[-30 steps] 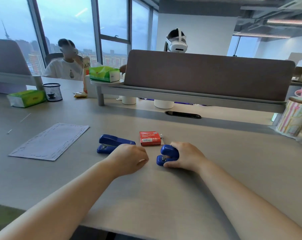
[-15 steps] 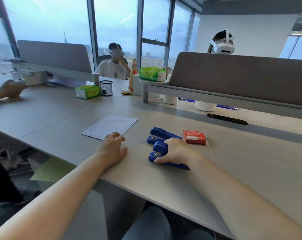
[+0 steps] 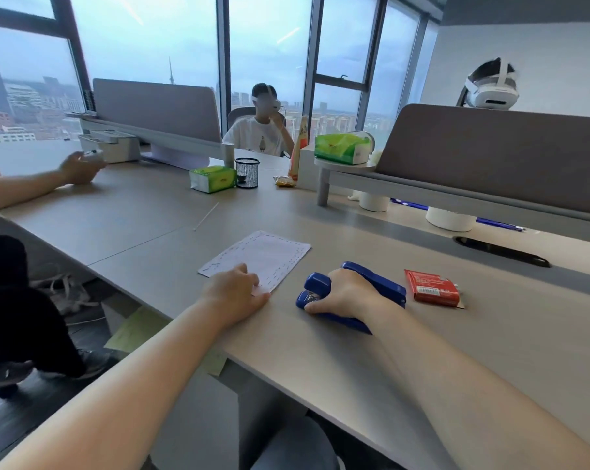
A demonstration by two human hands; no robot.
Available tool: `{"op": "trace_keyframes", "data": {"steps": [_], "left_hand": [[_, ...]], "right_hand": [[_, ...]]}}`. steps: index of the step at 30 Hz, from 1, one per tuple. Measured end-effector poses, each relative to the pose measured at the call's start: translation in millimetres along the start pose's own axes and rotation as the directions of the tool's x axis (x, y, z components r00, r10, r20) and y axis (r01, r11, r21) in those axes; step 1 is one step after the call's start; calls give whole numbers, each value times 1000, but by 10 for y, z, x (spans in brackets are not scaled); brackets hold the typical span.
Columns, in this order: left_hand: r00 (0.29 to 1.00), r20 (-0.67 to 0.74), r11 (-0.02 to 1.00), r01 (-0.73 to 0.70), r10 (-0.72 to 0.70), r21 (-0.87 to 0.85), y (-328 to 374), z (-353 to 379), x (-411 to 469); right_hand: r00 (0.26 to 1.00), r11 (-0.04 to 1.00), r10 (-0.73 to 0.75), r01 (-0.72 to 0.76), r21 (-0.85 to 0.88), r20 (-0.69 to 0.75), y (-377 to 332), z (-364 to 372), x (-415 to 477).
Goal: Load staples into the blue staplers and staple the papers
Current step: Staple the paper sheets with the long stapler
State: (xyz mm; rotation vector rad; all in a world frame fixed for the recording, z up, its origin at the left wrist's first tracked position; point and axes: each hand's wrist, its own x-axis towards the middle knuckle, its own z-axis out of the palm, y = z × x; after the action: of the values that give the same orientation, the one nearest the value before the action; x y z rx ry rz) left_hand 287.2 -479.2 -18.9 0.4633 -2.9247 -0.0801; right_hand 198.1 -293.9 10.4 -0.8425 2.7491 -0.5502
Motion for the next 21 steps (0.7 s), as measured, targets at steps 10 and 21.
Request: {"op": "trace_keyframes", "data": {"steps": [10, 21], "left_hand": [[927, -222, 948, -269, 303, 171, -288, 84, -56], [845, -494, 944, -304, 207, -126, -597, 117, -304]], "right_hand": [[998, 999, -41, 41, -9, -44, -148, 98, 137], [981, 991, -105, 117, 67, -161, -404, 227, 292]]}}
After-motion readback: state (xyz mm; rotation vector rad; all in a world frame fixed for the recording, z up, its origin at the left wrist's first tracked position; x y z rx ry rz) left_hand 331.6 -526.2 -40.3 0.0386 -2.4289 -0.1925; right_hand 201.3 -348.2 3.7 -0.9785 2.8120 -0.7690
